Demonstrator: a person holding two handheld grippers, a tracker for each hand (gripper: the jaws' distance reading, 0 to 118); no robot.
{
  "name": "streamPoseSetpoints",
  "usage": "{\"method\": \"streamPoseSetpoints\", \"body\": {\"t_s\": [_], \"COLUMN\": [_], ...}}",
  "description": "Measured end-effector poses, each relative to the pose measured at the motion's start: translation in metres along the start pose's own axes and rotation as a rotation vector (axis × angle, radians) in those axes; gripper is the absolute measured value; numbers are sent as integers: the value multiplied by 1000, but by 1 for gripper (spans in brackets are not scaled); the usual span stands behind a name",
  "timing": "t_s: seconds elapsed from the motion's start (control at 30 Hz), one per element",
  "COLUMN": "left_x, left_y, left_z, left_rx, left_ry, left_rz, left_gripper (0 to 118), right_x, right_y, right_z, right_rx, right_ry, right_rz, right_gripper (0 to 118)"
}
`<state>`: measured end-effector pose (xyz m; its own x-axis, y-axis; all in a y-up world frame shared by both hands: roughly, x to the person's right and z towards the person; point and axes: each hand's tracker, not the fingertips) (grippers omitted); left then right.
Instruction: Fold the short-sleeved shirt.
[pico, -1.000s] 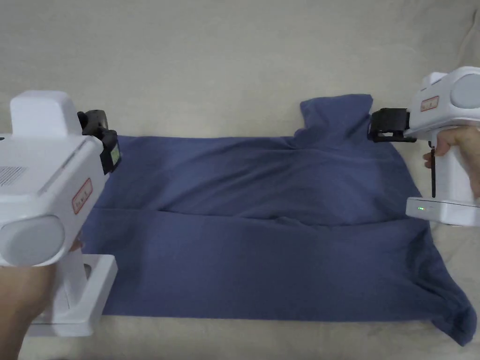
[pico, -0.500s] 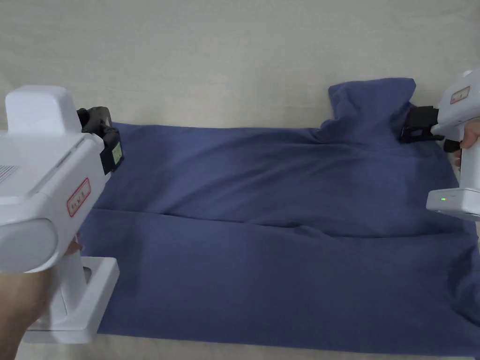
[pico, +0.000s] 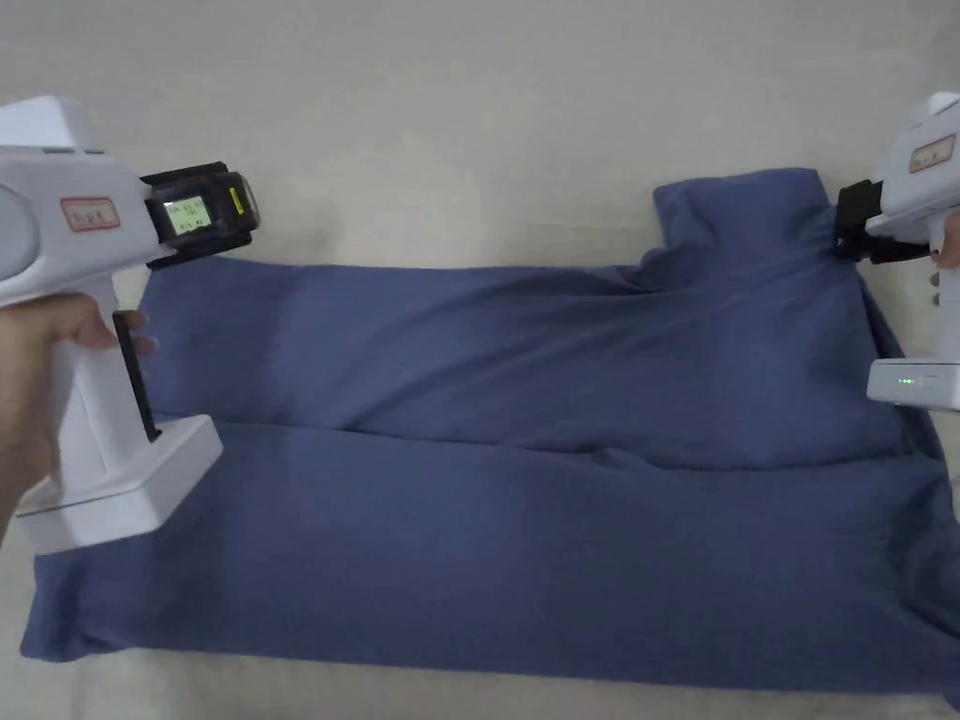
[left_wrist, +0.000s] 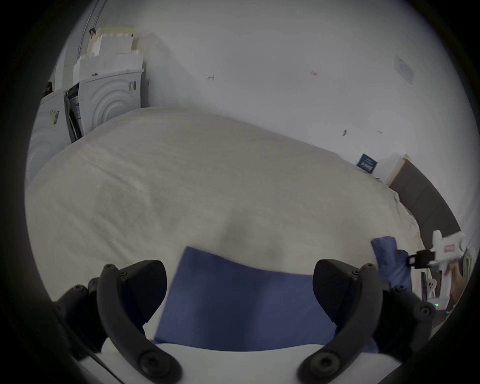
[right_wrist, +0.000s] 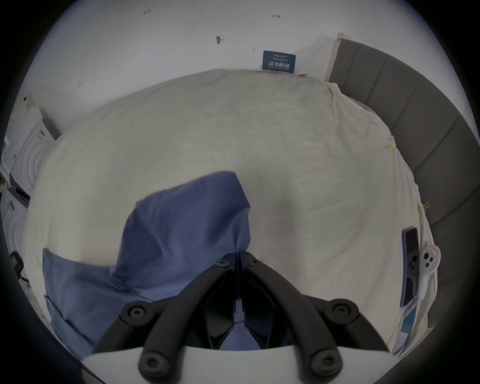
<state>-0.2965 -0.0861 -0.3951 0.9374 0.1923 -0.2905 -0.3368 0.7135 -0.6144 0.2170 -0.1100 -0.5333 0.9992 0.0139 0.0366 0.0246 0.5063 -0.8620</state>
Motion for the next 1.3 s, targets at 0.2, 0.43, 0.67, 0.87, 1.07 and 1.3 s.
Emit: {"method": "streamPoseSetpoints", "body": {"t_s": [0.2, 0.43, 0.67, 0.87, 1.07, 1.3], "left_x": [-20, -32, -18, -9, -19, -38], "left_y": [30, 28, 14, 18, 25, 25], "left_z": [-48, -98, -110, -106, -59, 20], "left_rx": [-181, -303, -352, -306, -200, -128], "left_ry": [104, 208, 151, 133, 87, 51], "left_rz": [-91, -173, -209, -241, -216, -198], "left_gripper": [116, 104, 46, 0, 0, 0], "right_x": [-3, -4, -6, -8, -3, 19], "right_y": [-5, -8, -9, -13, -23, -44], "right_z": [12, 10, 9, 14, 46, 104], "right_rx": [18, 9, 4, 7, 49, 110], "right_ry": [-5, -7, -13, -18, -13, -10], "right_rz": [24, 27, 59, 49, 36, 14], "right_gripper": [1, 1, 1, 1, 1, 1]}}
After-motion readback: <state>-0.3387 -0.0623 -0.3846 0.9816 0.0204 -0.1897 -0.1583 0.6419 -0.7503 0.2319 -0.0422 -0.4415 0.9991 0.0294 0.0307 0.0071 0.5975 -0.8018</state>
